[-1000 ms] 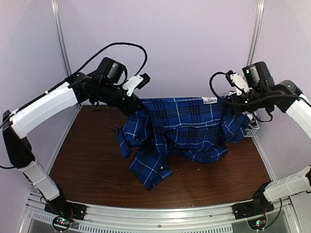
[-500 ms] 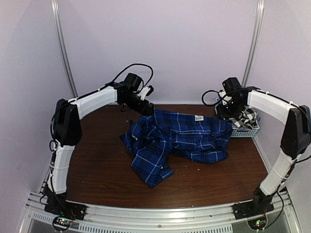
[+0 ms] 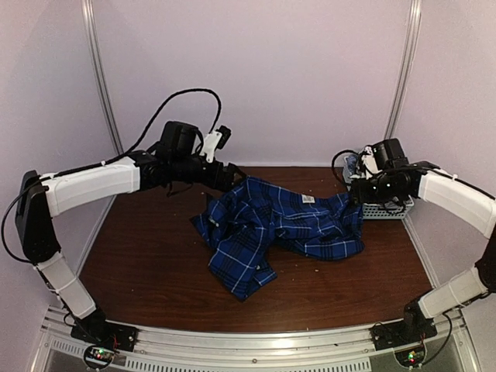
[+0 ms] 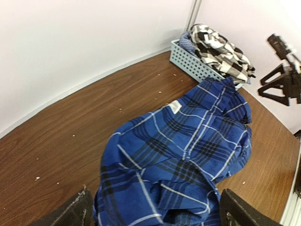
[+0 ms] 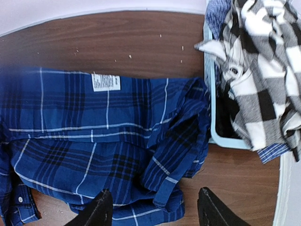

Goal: Fold and stack the long sleeve shirts
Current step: Place the crumpled shirt at the center of the board, then pick up the crumpled shirt from the center of the board.

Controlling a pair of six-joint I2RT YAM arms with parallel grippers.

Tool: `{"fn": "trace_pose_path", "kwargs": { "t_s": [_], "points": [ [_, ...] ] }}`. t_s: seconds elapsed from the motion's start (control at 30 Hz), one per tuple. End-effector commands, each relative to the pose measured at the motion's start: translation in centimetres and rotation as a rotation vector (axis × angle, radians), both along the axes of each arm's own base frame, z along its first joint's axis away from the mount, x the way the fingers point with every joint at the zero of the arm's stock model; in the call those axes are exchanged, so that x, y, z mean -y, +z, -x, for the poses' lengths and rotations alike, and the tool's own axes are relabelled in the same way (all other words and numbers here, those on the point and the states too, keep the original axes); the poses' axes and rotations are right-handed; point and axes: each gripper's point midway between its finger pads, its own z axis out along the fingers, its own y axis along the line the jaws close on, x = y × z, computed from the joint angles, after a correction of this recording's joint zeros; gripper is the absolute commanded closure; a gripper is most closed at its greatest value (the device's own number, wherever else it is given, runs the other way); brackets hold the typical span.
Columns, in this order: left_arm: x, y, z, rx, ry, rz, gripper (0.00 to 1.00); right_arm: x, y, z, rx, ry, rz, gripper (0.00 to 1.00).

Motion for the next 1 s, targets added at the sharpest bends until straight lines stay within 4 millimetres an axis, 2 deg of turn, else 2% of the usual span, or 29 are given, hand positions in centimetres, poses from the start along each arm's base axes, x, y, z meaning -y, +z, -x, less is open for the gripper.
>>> {"fn": "trace_pose_path", "kwargs": {
  "t_s": [0.0, 0.17, 0.27, 0.47, 0.7, 0.8, 0.87, 0.97],
  "points": [
    [3.3, 0.7, 2.3, 0.032, -0.072, 0.089, 0.06, -0.6, -3.2, -0.7, -0.043, -0.030, -0.029, 0.40],
    [5.6, -1.2, 4.9, -0.002, -0.120, 0.063, 0.08, 0.4, -4.9, -2.2, -0.068, -0.113, 0.020, 0.43],
    [6.2, -2.1, 5.6, -0.023, -0.139, 0.068, 0.08, 0.0, -5.1, -3.2, -0.053, -0.116, -0.004, 0.42],
    [6.9, -3.8, 6.3, -0.048, -0.151, 0.052, 0.09, -0.3, -6.2, -5.3, -0.044, -0.139, 0.000, 0.43],
    [7.0, -5.9, 6.6, -0.076, -0.150, 0.026, 0.12, -0.3, -7.3, -7.6, -0.048, -0.157, 0.012, 0.53],
    [7.1, -6.5, 6.9, -0.085, -0.150, 0.021, 0.13, 0.1, -7.8, -8.6, -0.041, -0.175, 0.018, 0.66],
    [7.1, -7.2, 7.1, -0.097, -0.155, 0.008, 0.13, 0.1, -7.4, -9.1, -0.032, -0.174, 0.015, 0.76],
    [7.5, -8.2, 7.6, -0.111, -0.176, -0.033, 0.13, 0.5, -5.3, -9.5, 0.012, -0.186, 0.011, 0.95]
  ]
}}
